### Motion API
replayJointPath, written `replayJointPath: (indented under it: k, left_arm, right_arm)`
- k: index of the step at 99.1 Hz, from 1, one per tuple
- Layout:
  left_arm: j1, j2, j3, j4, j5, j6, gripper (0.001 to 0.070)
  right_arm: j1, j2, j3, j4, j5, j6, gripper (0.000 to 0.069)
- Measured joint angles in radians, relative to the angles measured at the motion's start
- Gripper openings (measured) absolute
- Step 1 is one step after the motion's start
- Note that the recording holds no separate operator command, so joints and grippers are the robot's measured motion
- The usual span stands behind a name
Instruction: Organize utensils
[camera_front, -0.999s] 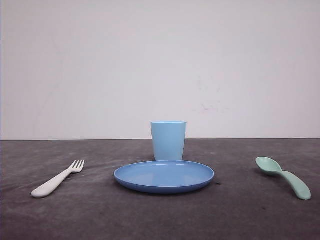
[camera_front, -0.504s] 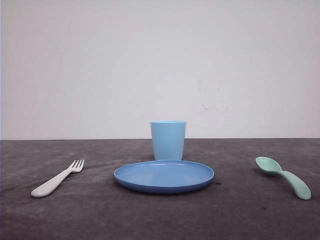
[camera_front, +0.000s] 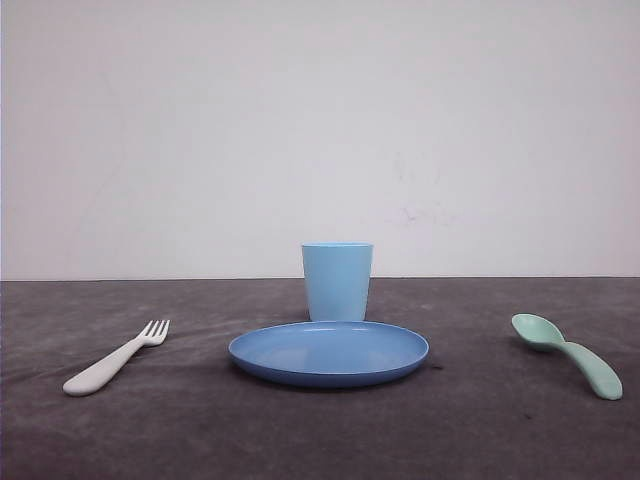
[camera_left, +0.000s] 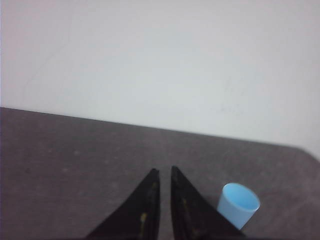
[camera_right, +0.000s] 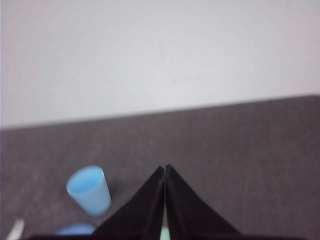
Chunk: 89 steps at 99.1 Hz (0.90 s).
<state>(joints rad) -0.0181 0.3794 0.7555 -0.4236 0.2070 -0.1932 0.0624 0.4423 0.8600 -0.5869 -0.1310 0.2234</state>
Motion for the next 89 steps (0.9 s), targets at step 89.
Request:
replayJointPath:
  k: [89]
  left_arm:
    - [-0.046,0.466,0.068,-0.081,-0.103,0.153,0.0022]
  right_arm:
    - [0.001,0.557,0.035,-0.075,0.03,-0.145,0.0041]
